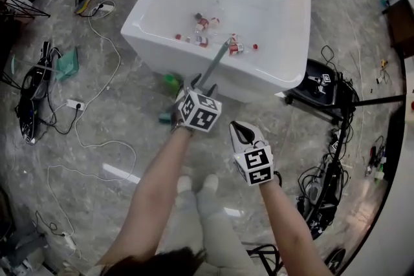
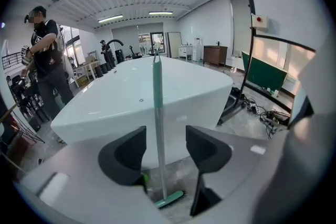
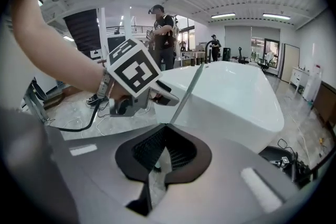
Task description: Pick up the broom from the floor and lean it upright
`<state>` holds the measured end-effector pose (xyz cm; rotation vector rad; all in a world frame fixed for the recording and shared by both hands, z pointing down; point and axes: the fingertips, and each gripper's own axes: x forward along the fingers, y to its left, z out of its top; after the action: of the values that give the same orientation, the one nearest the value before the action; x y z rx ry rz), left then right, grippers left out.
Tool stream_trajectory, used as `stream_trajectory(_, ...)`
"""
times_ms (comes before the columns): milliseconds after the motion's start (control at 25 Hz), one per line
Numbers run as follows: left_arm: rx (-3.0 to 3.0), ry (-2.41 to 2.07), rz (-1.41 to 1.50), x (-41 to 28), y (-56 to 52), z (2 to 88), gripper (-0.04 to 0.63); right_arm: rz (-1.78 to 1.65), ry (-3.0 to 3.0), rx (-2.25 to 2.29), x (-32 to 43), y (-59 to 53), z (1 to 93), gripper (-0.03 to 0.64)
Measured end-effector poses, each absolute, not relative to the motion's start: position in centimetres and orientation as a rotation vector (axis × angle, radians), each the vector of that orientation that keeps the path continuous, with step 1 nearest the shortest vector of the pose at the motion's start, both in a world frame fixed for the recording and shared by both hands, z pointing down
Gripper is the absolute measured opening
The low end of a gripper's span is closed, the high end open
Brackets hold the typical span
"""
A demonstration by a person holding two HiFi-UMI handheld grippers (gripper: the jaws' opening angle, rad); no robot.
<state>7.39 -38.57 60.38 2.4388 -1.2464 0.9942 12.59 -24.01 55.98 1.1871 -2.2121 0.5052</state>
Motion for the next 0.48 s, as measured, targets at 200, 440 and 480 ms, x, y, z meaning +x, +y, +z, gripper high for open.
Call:
stream_trajectory(200, 2.461, -1.240, 0.887, 6.7, -35.3, 55.6, 0.229, 0.432, -2.264, 1.207, 11.6, -24.6, 51.3, 0.002)
stream_trajectory(440, 2.478, -1.268, 0.675, 4.7, -31.0, 48.1, 0.123, 0.323, -2.336, 1.201, 9.8, -24.6, 45.1, 0.002)
stream_trajectory(480, 2.485, -1.264, 0.646, 4.6, -30.5, 46.9, 0.100, 0.291, -2.346, 1.206, 9.7, -24.6, 44.0, 0.002)
